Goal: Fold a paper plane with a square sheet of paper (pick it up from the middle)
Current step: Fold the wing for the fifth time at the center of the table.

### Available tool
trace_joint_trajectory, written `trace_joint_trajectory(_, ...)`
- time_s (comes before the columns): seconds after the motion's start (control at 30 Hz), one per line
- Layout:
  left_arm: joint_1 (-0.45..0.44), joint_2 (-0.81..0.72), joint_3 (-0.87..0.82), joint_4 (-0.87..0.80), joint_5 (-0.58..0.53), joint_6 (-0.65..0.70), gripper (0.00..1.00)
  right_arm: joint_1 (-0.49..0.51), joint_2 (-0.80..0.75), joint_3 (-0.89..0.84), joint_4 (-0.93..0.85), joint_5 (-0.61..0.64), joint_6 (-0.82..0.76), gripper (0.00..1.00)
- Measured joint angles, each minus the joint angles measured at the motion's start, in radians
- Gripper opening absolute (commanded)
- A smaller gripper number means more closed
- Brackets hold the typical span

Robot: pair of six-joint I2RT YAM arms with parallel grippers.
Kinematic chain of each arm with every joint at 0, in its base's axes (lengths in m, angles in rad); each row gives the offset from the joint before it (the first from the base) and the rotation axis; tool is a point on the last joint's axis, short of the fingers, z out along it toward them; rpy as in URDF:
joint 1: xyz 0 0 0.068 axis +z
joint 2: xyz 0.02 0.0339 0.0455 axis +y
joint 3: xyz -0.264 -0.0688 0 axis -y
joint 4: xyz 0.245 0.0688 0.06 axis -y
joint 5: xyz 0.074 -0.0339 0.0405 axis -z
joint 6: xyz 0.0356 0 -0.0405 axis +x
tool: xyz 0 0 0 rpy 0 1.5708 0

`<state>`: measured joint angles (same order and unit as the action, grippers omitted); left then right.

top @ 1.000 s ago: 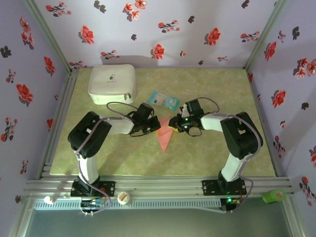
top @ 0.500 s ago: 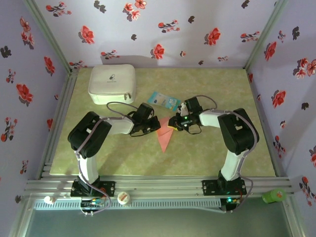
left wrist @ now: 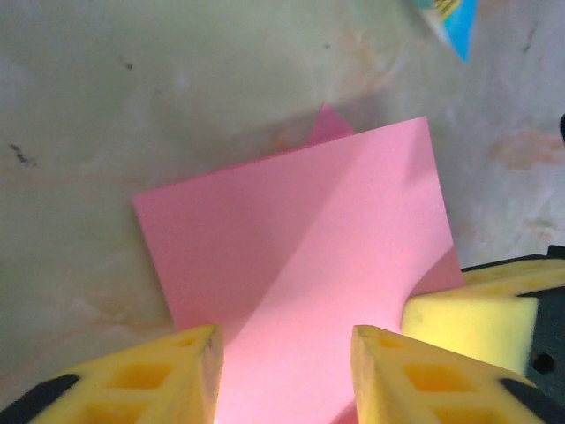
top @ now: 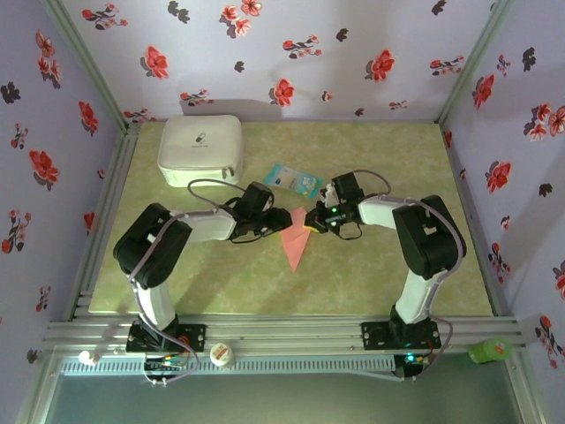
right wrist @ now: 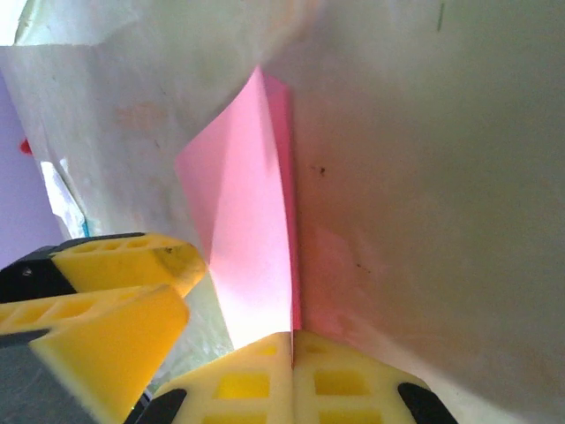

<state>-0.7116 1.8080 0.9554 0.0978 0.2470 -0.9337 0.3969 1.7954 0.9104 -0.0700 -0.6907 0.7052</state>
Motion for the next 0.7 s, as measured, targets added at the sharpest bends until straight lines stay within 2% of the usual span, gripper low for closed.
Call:
trace_joint_trajectory(0.27, -0.005, -0.129, -0.031, -0.002, -0.018, 0.048, 0.44, 0.002, -0.132, -0.161, 0.111, 0.145, 0.241, 0.0)
trace_joint_trajectory(0.43, -0.045, -0.145, -0.035, -0.018, -0.045, 0.115, 0.41, 0.008, -0.203, -0.259, 0.151, 0.26, 0.389, 0.0)
trace_joint_trajectory(0.57, -0.142, -0.158, -0.028, -0.089, -0.135, 0.212, 0.43, 0.01, -0.233, -0.286, 0.197, 0.301, 0.47, 0.0)
trace_joint_trajectory(0.7, -0.278, -0.158, 0.029, -0.199, -0.273, 0.341, 0.44, 0.016, -0.243, -0.291, 0.229, 0.314, 0.511, 0.0)
